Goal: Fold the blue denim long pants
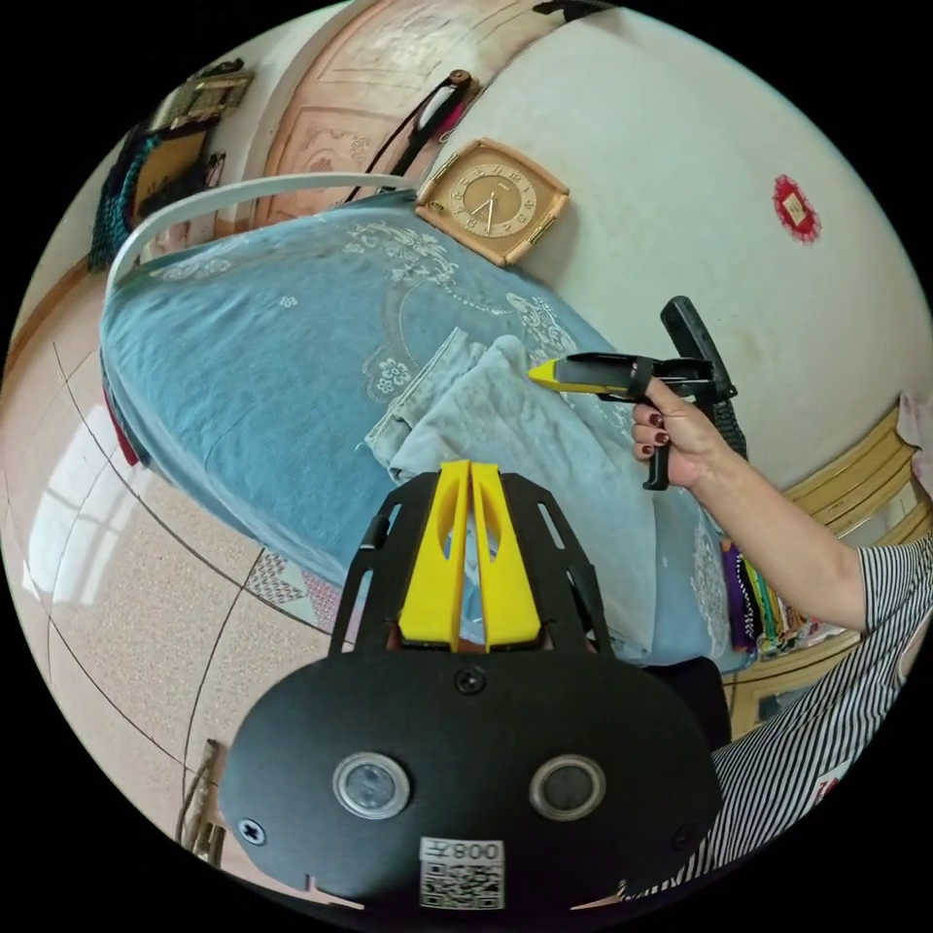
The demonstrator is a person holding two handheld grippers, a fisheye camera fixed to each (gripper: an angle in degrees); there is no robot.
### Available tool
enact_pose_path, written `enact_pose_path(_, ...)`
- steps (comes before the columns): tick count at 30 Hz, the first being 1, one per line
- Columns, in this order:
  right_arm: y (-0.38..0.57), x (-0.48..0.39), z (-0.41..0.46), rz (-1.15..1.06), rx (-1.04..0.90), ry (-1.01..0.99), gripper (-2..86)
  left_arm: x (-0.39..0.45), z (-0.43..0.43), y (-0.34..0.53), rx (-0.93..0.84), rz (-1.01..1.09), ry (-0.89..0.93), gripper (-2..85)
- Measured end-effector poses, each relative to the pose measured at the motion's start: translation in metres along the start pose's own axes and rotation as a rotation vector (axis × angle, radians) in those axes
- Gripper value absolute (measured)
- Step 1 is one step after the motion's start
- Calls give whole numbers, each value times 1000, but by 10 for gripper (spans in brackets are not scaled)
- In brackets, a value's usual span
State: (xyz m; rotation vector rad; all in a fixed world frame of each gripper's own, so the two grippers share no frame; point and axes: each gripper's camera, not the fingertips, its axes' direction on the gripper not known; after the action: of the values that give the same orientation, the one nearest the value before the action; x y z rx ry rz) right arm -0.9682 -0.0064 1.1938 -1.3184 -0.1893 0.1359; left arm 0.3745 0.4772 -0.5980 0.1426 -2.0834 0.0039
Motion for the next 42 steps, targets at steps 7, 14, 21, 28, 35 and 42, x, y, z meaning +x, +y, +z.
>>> enact_pose_path(7,87,3,-84,-70,99,134,8,64,13,-22,22,193,-1,2)
enact_pose_path(14,110,18,-50,-26,-64,327,2,92,78,-72,-101,227,-108,2)
enact_pose_path(21,132,32,-54,104,51,169,0,94,97,-73,-168,163,-126,2)
enact_pose_path(28,179,-14,-57,31,105,534,0,131,95,-79,-94,216,-164,2)
enact_pose_path(35,195,-10,-18,13,53,530,0,126,119,-83,-212,144,-132,2)
enact_pose_path(42,226,14,-33,137,131,442,1,124,72,-29,-122,142,-218,2)
